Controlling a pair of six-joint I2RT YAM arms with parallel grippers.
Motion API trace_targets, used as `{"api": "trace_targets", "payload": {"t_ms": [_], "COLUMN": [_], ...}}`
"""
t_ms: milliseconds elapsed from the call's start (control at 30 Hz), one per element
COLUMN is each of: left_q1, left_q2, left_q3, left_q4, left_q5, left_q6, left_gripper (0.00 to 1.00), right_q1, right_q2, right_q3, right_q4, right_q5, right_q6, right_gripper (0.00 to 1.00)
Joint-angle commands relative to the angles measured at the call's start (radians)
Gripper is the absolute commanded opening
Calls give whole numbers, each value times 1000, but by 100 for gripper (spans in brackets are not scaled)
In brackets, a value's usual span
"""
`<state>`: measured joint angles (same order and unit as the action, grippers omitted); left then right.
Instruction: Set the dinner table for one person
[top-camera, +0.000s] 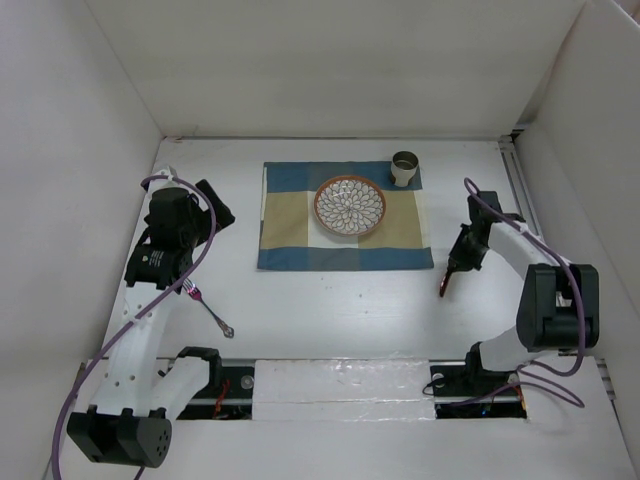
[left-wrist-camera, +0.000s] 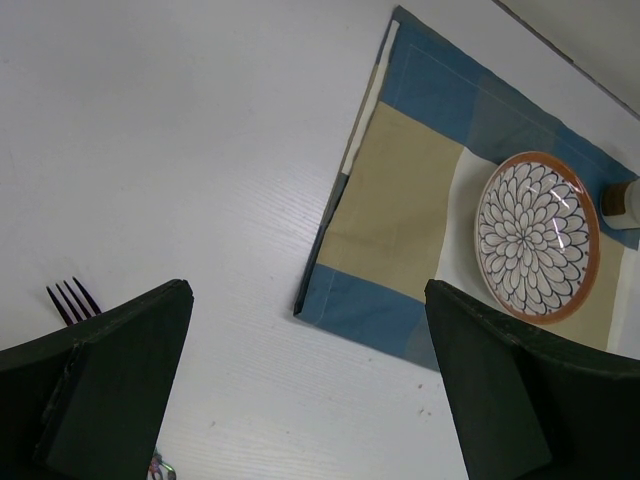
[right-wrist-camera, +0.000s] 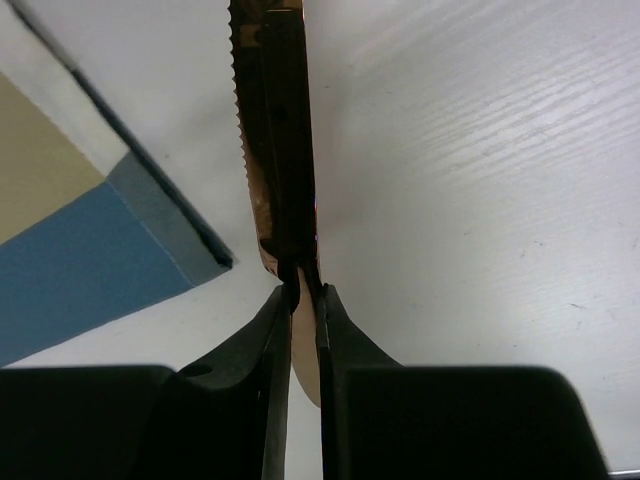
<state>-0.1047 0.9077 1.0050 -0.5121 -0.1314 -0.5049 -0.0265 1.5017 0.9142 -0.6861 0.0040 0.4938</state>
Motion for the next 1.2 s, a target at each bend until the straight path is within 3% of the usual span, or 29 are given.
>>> {"api": "trace_targets", "payload": {"t_ms": [0, 333, 567, 1167], "left_q1": [-1, -1, -1, -1], "left_q2": [-1, 17, 26, 36], "left_q3": [21, 21, 12, 12], "left_q4": [37, 37, 46, 46], "left_q5": [6, 6, 6, 15], "left_q6": [14, 23, 23, 23], "left_gripper": [100, 100, 100, 100], "right_q1": [25, 120, 174, 234], "right_q2": [-28, 233, 308, 448], "right_q3": [66, 405, 460, 568], "right_q4": [46, -6, 71, 36], "right_q5": [-19, -77, -114, -95], "right_q6": [-3, -80, -34, -44], "right_gripper": [0, 0, 0, 0]}}
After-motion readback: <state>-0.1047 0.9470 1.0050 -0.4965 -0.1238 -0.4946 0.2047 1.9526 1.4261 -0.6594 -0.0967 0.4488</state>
